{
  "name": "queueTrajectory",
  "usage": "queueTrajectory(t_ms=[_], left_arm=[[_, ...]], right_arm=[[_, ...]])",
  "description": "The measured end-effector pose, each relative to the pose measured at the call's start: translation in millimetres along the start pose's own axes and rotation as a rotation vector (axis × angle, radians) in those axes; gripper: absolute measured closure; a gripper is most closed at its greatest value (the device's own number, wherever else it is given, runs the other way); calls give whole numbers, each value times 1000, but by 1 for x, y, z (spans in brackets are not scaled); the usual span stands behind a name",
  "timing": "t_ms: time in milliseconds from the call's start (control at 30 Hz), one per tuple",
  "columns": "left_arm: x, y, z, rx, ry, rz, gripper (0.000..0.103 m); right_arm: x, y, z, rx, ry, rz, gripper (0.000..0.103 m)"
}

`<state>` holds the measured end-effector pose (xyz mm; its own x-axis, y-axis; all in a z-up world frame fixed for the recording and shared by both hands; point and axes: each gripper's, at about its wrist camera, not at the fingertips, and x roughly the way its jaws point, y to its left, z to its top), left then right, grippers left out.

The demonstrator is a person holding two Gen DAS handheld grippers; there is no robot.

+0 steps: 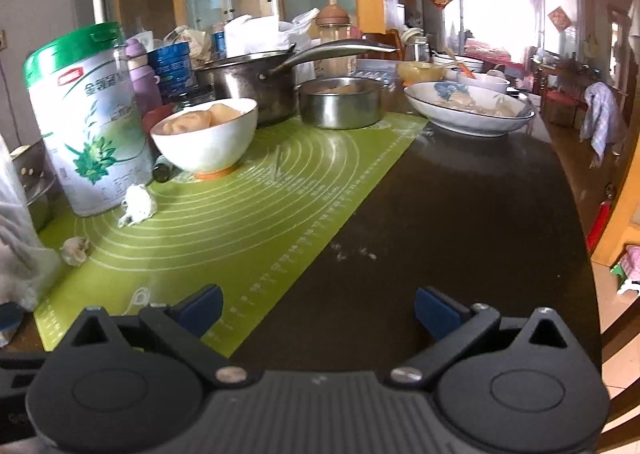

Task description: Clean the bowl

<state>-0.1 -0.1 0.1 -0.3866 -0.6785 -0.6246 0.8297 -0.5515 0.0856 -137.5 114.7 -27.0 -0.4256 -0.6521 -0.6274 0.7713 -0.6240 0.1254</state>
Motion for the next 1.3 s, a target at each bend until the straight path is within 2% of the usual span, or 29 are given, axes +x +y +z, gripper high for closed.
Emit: queueTrajectory(t_ms=[200,333,467,567,767,967,1300], left_arm=[[0,0,3,-68,4,2,0],[1,0,4,-110,5,5,0],[5,-1,1,-106,-13,17,0],[6,-1,0,-123,20,0,0],[8,0,1,-144,56,-24,0],[8,1,0,-133,14,-13,0],[8,1,0,-134,4,-13,0]], right_arm=[[-1,-8,8,-22,10,-20,0],[6,1,8,-15,-36,-14,0],[8,2,12,-26,-52,-8,0],[9,5,13,-29,-80,-19,0],[11,3,11,-30,-9,-8,0],[10,3,11,-29,-32,-7,0],[10,3,11,-29,-30,-6,0]])
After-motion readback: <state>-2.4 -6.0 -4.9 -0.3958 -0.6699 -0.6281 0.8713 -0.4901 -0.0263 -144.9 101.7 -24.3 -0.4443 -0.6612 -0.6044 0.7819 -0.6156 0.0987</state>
